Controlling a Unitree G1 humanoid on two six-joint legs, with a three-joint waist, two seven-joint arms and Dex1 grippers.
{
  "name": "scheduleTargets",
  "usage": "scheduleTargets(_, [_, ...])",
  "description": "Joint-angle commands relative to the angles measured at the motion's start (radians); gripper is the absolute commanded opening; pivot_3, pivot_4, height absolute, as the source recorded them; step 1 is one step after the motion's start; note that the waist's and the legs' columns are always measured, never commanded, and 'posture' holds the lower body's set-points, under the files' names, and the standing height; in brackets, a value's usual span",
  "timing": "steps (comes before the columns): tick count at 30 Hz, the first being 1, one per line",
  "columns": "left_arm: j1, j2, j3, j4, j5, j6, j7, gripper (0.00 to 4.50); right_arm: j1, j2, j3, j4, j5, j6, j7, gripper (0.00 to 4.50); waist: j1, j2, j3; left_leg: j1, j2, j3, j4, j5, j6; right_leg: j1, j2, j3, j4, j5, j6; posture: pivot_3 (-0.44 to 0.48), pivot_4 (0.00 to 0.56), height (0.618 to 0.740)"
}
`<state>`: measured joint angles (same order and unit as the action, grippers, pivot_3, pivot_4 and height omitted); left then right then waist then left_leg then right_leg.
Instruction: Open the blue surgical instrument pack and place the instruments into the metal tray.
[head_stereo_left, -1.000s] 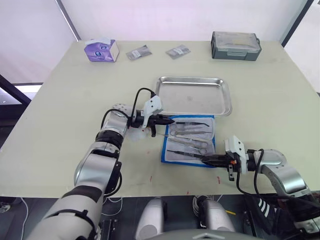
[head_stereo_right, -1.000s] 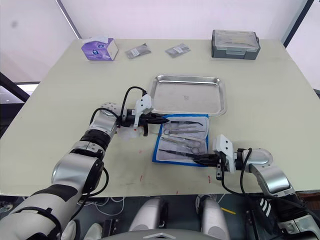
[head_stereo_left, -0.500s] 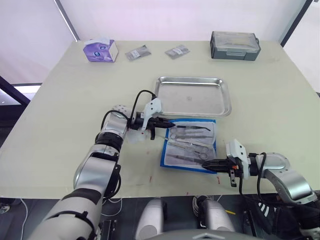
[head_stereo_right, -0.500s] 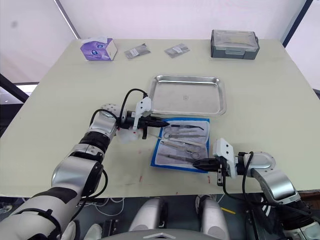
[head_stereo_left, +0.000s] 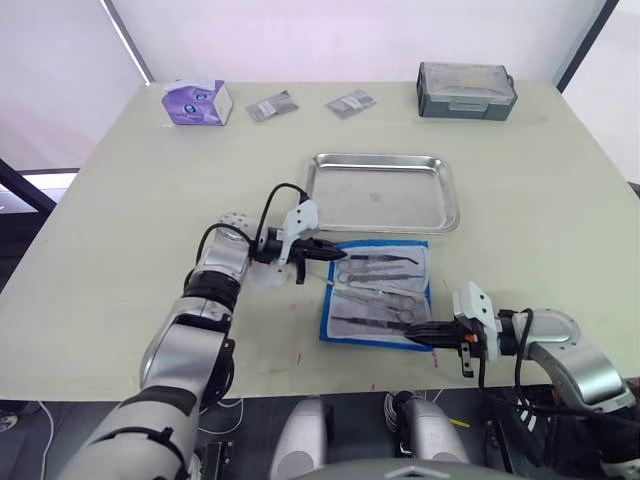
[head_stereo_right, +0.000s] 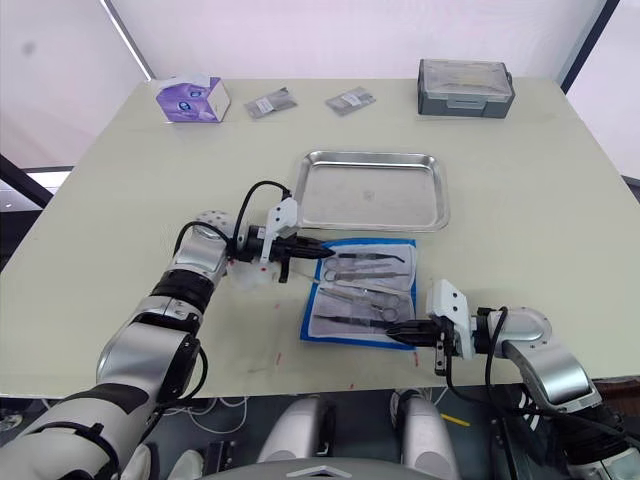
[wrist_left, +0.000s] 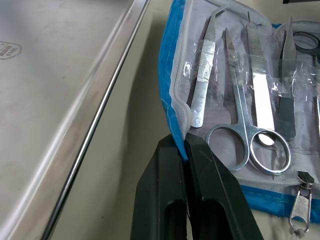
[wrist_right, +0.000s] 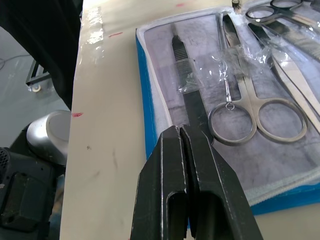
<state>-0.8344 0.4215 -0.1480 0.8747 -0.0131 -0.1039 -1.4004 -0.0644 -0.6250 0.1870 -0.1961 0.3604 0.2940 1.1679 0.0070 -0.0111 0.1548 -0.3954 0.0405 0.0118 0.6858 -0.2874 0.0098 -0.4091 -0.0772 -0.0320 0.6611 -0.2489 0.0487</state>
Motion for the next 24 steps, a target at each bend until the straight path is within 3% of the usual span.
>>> scheduleTargets(1, [0.066,0.011,-0.054,0.017,0.029,0.03,-0.053,0.0,0.017,-0.01,-0.007,-0.037,0.005,-0.02,-0.001,0.03,0.0,0.0,0.0,0.0,0.0,0.0,0.0,0.0,0.0,0.0,0.0,0.0,0.0,0.0,0.0,0.0,0.15,0.727])
scheduleTargets(16, [0.084,0.009,-0.041,-0.031,-0.002,0.045,-0.028,0.0,0.038,0.002,-0.13,-0.148,0.126,-0.06,-0.028,0.03,-0.002,0.0,-0.001,0.0,0.0,0.0,0.0,0.0,0.0,0.0,0.0,0.0,0.0,0.0,0.0,0.0,0.15,0.727])
scheduleTargets(24, [0.093,0.015,-0.036,-0.056,-0.013,0.06,-0.025,0.0,-0.033,0.031,-0.152,-0.068,0.099,-0.118,-0.064,0.03,-0.002,0.0,-0.001,0.0,0.0,0.0,0.0,0.0,0.0,0.0,0.0,0.0,0.0,0.0,0.0,0.0,0.15,0.727])
